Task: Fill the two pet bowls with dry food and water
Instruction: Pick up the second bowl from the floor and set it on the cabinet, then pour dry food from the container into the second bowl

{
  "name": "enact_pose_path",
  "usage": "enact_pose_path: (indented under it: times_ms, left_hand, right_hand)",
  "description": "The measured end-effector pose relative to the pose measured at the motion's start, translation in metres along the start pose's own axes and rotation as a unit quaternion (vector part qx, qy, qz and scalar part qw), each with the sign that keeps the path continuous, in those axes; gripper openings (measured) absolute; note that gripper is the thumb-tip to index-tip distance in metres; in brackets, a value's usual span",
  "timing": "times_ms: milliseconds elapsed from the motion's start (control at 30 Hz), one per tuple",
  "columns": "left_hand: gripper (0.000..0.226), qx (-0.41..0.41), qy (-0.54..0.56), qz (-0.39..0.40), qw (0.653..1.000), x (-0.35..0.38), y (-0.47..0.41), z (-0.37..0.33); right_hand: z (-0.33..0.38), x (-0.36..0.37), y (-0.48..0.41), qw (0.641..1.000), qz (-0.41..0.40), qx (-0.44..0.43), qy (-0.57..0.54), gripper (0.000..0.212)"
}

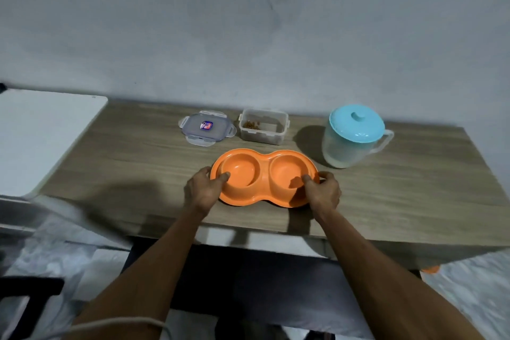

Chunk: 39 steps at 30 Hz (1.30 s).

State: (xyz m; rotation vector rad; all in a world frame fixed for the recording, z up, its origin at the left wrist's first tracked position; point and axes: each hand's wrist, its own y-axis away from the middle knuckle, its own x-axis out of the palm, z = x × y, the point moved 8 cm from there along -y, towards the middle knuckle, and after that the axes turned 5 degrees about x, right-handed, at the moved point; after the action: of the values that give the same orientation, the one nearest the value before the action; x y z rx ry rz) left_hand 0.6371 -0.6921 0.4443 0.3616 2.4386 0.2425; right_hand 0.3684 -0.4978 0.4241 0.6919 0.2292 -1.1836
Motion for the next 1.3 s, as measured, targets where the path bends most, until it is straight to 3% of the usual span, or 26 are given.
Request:
enact_pose_path:
  times_ms: [133,433,600,733,800,900,1033,1300]
  left_hand:
    - [0.059,0.018,-0.018,0.020,0.999,0.008,-0.010,0.001]
    - [0.070,0.064,-0.063,0.036,0.995,0.016,-0.021,0.001]
    - [0.058,0.108,-0.062,0.032,0.992,0.017,-0.016,-0.006]
    - [0.059,0.123,-0.055,0.041,0.990,0.017,-0.009,-0.009]
    - [0.067,0.163,-0.076,0.037,0.983,0.017,-0.006,-0.013]
    - [0.097,0.210,-0.176,0.052,0.960,0.022,-0.005,-0.009]
    - [0.117,0.214,-0.230,0.083,0.946,0.033,-0.007,-0.001]
    - [0.118,0.218,-0.258,0.070,0.939,0.037,-0.010,0.007]
  right_hand:
    - [-0.004,0.001,-0.002,1.000,-0.022,0.013,0.012,0.049]
    - [0.001,0.002,-0.003,0.997,-0.035,-0.005,0.063,0.053]
    - [0.009,0.004,-0.006,0.994,-0.031,0.001,0.107,0.054]
    - [0.047,0.006,0.001,0.980,-0.078,-0.093,0.156,0.053]
    - [0.071,0.015,0.002,0.975,-0.083,-0.146,0.146,0.050]
    - [0.103,0.037,-0.008,0.976,-0.047,-0.174,0.120,0.043]
    - [0.130,0.068,-0.032,0.986,0.006,-0.135,0.102,0.043]
    - [0.134,0.098,-0.058,0.994,0.085,0.004,0.063,0.043]
